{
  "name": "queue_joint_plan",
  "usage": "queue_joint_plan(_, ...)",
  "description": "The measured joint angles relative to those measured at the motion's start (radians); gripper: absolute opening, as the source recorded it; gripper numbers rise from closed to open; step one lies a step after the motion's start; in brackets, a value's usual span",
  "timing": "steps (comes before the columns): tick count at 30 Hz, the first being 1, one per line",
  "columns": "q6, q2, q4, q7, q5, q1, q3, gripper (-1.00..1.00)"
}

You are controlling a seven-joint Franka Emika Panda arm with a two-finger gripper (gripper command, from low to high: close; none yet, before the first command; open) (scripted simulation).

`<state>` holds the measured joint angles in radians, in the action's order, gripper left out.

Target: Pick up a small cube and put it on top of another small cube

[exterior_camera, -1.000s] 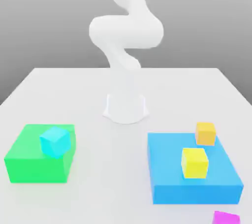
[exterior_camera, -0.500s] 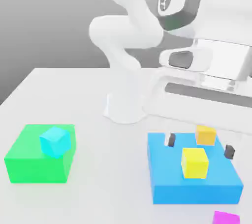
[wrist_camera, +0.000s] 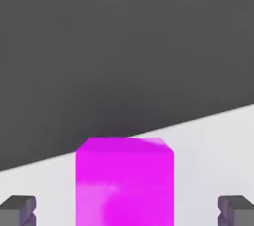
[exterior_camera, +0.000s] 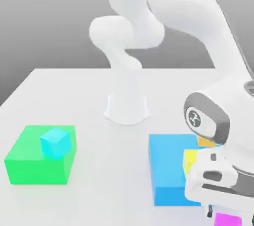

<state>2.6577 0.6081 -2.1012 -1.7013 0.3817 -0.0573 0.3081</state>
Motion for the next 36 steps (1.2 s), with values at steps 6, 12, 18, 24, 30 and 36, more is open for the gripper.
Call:
queue_joint_plan(6,0.010,0.011,0.003,-0.003,0.004,-0.005,-0.006,-1.00)
queue_joint_plan(12,-0.109,-0.160,-0.057,0.046,-0.074,0.063,0.041,-1.00)
queue_joint_plan(18,-0.183,-0.327,-0.180,0.025,-0.090,0.165,-0.054,-1.00)
queue_joint_plan(24,-0.241,-0.515,-0.311,0.017,-0.137,0.283,-0.153,-1.00)
queue_joint_plan(30,-0.283,-0.723,-0.446,0.034,-0.223,0.421,-0.229,-1.00)
queue_joint_plan(36,-0.316,-0.943,-0.584,0.067,-0.333,0.499,-0.348,-1.00)
